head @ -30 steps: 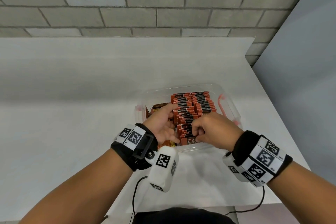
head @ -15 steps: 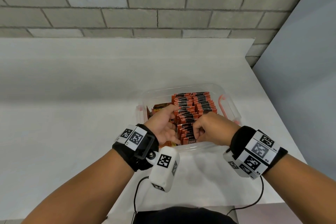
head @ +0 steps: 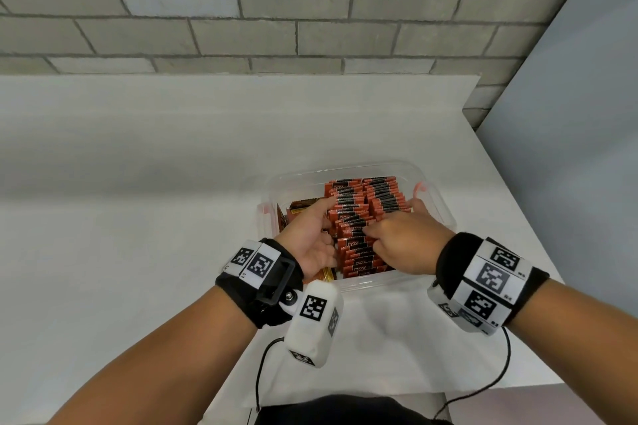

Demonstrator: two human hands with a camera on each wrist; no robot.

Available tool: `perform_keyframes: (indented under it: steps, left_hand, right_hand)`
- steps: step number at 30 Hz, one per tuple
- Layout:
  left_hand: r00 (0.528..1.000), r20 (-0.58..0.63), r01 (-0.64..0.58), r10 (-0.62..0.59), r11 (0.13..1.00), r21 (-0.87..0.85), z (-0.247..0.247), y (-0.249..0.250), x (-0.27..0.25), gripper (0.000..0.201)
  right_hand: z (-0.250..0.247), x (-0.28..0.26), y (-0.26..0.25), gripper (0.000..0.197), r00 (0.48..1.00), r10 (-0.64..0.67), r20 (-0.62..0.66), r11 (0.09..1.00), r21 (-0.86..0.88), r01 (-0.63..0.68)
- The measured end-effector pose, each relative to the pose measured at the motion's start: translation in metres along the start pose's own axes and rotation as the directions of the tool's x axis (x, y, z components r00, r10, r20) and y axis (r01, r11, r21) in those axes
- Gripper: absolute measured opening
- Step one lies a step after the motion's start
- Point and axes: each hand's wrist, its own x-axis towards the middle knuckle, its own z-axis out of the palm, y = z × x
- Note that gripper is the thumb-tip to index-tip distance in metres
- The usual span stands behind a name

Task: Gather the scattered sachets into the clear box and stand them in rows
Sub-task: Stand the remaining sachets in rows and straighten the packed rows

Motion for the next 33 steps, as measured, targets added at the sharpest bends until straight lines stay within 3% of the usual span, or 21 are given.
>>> perform_keyframes:
  steps: [3, 8, 19, 24, 33]
  left_hand:
    - [1.0, 0.012, -0.002, 0.002, 1.0, -0.014, 0.0, -0.001, 0.001, 0.058]
    - [0.999, -0.025, -0.029, 0.03, 0.999, 0.044, -0.002, 0.0, 0.001, 0.046]
    - [0.999, -0.03, 0.03, -0.03, 0.999, 0.021, 0.002, 0.002, 0.004, 0.075]
    - [0.999, -0.031, 0.032, -0.031, 0.999, 0.021, 0.001, 0.005, 0.006, 0.076]
    - [0.999, -0.015, 0.046, -0.045, 0.998, 0.045, 0.0, 0.009, 0.008, 0.076]
  right_hand:
    - [0.001, 0.001, -0.005, 0.024, 0.999, -0.031, 0.024, 0.997, -0.07, 0.033]
    - [-0.003, 0.003, -0.002, 0.027, 0.999, 0.001, -0.037, 0.997, 0.072, 0.002]
    - [0.004, 0.009, -0.001, 0.026, 1.0, -0.013, 0.006, 0.999, -0.052, 0.013]
    - [-0.005, 0.007, -0.002, 0.025, 0.999, 0.031, -0.026, 0.999, 0.014, -0.03]
    - [-0.016, 0.01, -0.006, 0.037, 0.995, 0.034, 0.096, 0.997, -0.071, -0.028]
